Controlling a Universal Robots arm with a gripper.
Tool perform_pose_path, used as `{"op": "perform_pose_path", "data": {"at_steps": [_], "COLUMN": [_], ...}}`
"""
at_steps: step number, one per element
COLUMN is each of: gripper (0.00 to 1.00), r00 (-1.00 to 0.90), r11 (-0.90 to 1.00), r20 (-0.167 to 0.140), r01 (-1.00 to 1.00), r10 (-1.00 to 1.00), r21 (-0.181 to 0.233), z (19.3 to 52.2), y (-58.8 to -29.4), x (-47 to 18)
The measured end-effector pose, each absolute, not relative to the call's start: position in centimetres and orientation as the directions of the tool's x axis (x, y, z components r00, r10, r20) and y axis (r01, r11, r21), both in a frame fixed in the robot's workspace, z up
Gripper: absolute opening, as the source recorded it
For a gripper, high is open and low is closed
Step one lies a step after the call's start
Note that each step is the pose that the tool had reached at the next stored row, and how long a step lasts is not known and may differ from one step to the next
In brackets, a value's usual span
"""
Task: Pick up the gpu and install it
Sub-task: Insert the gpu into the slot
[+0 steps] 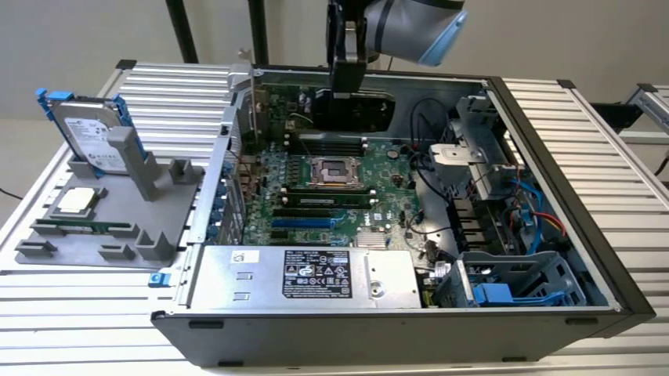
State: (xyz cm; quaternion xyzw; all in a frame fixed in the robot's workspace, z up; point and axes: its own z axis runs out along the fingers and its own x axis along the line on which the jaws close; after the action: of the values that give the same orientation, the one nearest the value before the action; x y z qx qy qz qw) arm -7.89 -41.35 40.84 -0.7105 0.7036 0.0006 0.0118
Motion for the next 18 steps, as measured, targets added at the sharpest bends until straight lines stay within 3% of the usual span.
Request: {"op": "perform_pose_path", "data": {"at_steps": [10,18], "gripper": [0.00,0.00], "r00": [0.011,-0.022], "r11": [-0.010,0.023], "r20": [-0.016,-0.016], "r01": [-0.997,-0.997], "r10": [-1.000,-1.000], "r21": [-0.071,-0.076], "z": [40.2,39.7], "y": [-41.2,-41.1], "x": [-7.9,-7.9]}}
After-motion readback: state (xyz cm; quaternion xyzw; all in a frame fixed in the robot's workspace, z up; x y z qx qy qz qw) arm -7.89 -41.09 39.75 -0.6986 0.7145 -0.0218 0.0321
